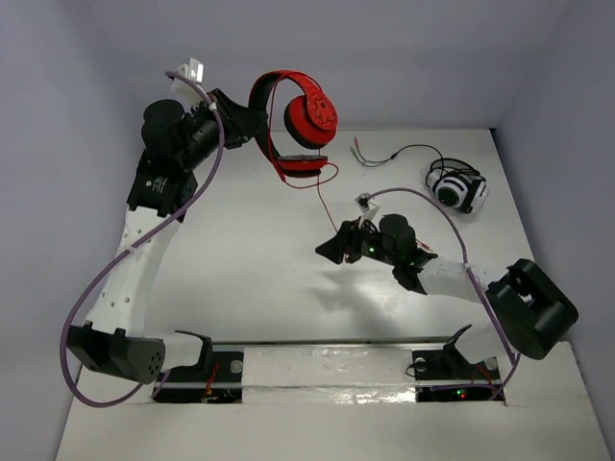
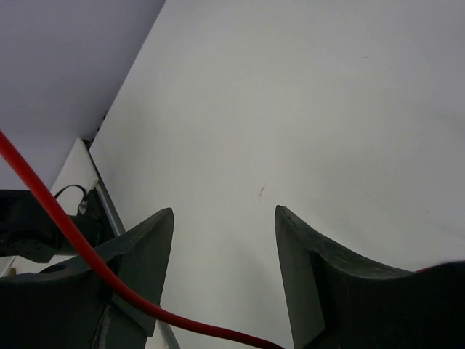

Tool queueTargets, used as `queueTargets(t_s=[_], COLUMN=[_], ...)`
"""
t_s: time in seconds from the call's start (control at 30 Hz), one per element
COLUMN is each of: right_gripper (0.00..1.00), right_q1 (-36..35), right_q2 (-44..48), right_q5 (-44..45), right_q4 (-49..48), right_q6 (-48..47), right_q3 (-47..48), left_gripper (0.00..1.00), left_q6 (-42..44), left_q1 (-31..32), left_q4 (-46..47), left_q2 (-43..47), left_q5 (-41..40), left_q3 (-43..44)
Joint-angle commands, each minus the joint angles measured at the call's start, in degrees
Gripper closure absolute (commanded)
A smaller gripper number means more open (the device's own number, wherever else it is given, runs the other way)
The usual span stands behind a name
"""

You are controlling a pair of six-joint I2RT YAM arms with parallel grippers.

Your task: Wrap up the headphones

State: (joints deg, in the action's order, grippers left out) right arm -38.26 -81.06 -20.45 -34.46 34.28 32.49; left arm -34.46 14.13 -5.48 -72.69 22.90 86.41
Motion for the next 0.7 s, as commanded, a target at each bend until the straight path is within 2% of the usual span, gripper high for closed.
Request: queueTargets(t_s=[0.0, 0.17, 0.2, 0.3, 0.37, 0.5, 0.67], right_gripper=[0.36, 0.37, 0.42, 0.51, 0.53, 0.39, 0.40], right_q1=[0.29, -0.32, -0.85, -3.12, -4.71, -7.88, -9.90], right_q2=[-2.08, -2.00, -2.09, -2.61, -3.32, -3.15, -0.60], right_q5=[-3.02, -2.50, -2.32, -1.53, 0.05, 1.29, 1.46], right_q4=[-5.53, -6.41, -6.41, -5.54, -5.01, -6.41, -9.66], right_q6=[0.79, 1.93, 2.19, 2.72, 2.63, 3.42, 5.35], right_q3=[0.38, -0.85, -1.28, -1.55, -2.43, -4.80, -8.49], left_gripper=[1.00, 1.00, 1.00, 1.00, 1.00, 1.00, 1.00], left_q6=[-2.72, -2.46, -2.63, -4.12, -5.43, -9.21, -9.93], left_q1=[-0.16, -0.68, -0.68, -1.21, -1.21, -1.21, -1.21], left_q4=[4.42, 4.42, 4.59, 7.22, 10.04, 13.47, 14.00], left_q2=[-0.70, -1.84, -2.11, -2.64, -2.64, -3.25, -2.82], left_q5=[-1.45, -3.47, -4.43, -5.31, -7.59, -8.57, -14.62], left_q3=[4.81, 5.70, 5.26, 3.34, 1.58, -2.37, -5.46])
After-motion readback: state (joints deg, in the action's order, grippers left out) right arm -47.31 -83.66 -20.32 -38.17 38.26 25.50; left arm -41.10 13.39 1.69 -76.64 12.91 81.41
